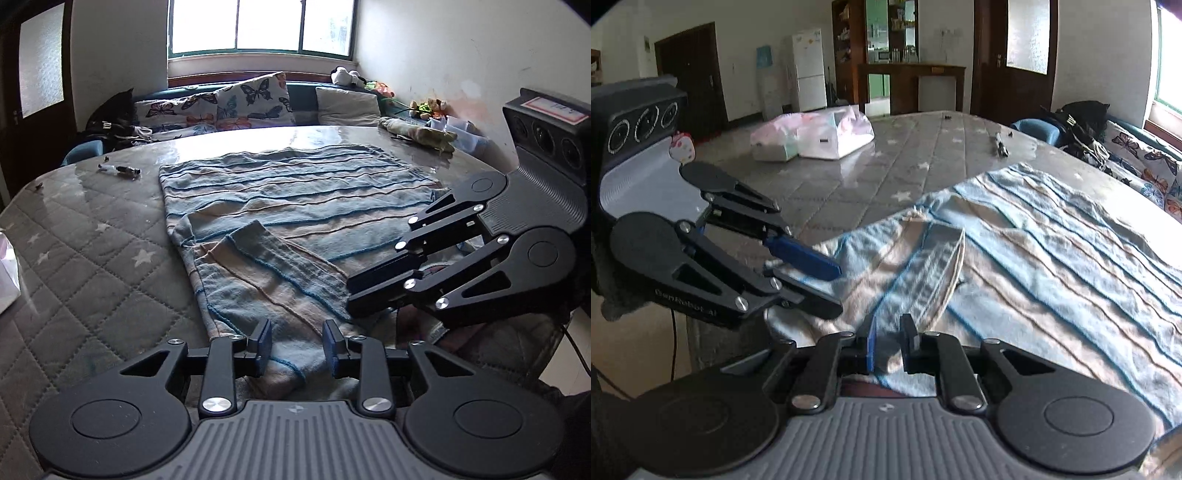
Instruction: Fold clothes
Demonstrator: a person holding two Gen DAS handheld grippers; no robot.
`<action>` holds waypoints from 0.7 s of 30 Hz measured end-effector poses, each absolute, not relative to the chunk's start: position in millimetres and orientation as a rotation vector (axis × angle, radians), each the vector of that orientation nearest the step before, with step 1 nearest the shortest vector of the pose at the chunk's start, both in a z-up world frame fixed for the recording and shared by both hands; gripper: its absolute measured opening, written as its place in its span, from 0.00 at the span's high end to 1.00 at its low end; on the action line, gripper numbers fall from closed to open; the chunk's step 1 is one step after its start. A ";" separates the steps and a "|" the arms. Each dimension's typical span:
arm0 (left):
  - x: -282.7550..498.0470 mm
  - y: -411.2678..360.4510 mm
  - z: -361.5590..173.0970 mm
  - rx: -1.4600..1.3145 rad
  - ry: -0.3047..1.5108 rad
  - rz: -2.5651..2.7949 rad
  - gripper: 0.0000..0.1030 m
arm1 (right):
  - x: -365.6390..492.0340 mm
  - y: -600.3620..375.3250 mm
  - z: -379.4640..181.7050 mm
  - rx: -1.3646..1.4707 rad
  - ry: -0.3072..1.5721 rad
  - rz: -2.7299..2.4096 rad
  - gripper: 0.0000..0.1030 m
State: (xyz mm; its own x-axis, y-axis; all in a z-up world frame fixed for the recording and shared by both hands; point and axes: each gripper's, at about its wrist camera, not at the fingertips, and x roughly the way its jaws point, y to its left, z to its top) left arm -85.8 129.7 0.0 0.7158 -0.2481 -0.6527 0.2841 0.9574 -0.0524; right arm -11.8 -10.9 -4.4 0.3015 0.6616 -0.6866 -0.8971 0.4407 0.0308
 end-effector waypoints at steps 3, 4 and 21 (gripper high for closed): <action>-89.6 127.3 4.3 0.086 0.710 -0.316 0.68 | -17.6 -21.8 -0.9 -0.387 0.683 1.052 0.81; -92.4 125.9 5.7 0.101 0.708 -0.328 0.68 | -19.3 -25.4 0.7 -0.386 0.678 1.046 0.81; -133.7 94.1 10.4 0.377 0.635 -0.481 0.51 | -48.2 -107.6 17.6 -0.395 0.682 0.851 0.50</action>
